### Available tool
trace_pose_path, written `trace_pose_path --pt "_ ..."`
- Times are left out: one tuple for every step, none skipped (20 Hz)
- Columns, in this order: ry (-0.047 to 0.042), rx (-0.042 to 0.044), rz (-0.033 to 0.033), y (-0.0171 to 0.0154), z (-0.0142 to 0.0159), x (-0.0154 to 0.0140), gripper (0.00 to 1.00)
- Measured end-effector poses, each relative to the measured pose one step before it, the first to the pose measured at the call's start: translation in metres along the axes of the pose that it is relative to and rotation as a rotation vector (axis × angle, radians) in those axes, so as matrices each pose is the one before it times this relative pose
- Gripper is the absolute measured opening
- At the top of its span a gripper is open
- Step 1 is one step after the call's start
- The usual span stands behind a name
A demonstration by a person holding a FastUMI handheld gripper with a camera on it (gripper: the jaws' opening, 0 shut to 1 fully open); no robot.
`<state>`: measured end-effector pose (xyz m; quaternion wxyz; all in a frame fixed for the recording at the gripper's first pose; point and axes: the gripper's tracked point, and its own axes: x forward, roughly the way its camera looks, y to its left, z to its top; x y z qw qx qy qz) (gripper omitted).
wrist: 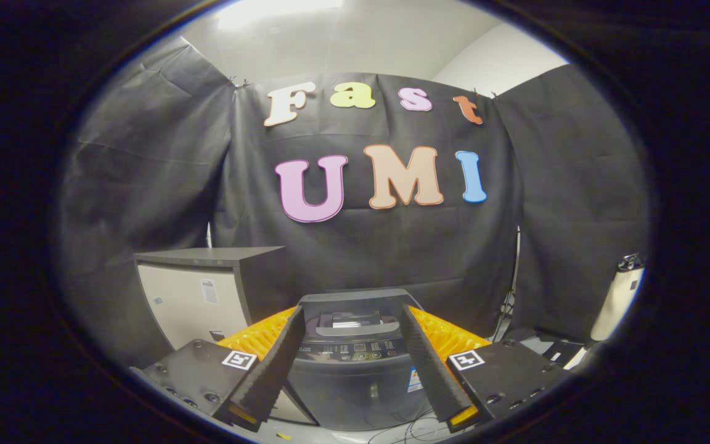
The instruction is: Put the clothes into the washing machine and then close the washing machine lid.
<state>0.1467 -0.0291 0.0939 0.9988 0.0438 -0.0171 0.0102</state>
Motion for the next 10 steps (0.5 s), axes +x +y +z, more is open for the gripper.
trace_pose_path --pt "-0.00121 0.00149 -0.00289 -0.00131 0.00051 -0.00097 0.97" --pt "0.00108 -0.00148 -0.00226 0.00019 -0.00144 0.00001 0.97" --pt "0.0021 -0.00285 -0.00372 -0.00061 -0.00124 -0.00059 0.97" --pt "0.00336 -0.00365 -0.00499 -0.00024 -0.00133 0.00066 0.97" --pt "0.00194 -0.00155 -0.00457 -0.00149 -0.00116 0.00003 0.96" --pt "0.00229 0.00279 -0.00251 -0.00168 -0.00221 0.00042 0.95" --pt "0.00235 0.00621 0.00009 -0.00074 -0.00139 -0.00096 0.95" --pt "0.00227 0.00621 0.00125 0.00045 -0.00201 0.00168 0.95" --pt "0.00276 0.00397 0.00193 0.00067 0.0 0.00056 0.95" --pt "0.00122 0.00319 -0.00313 0.00062 -0.00064 0.00129 0.95"
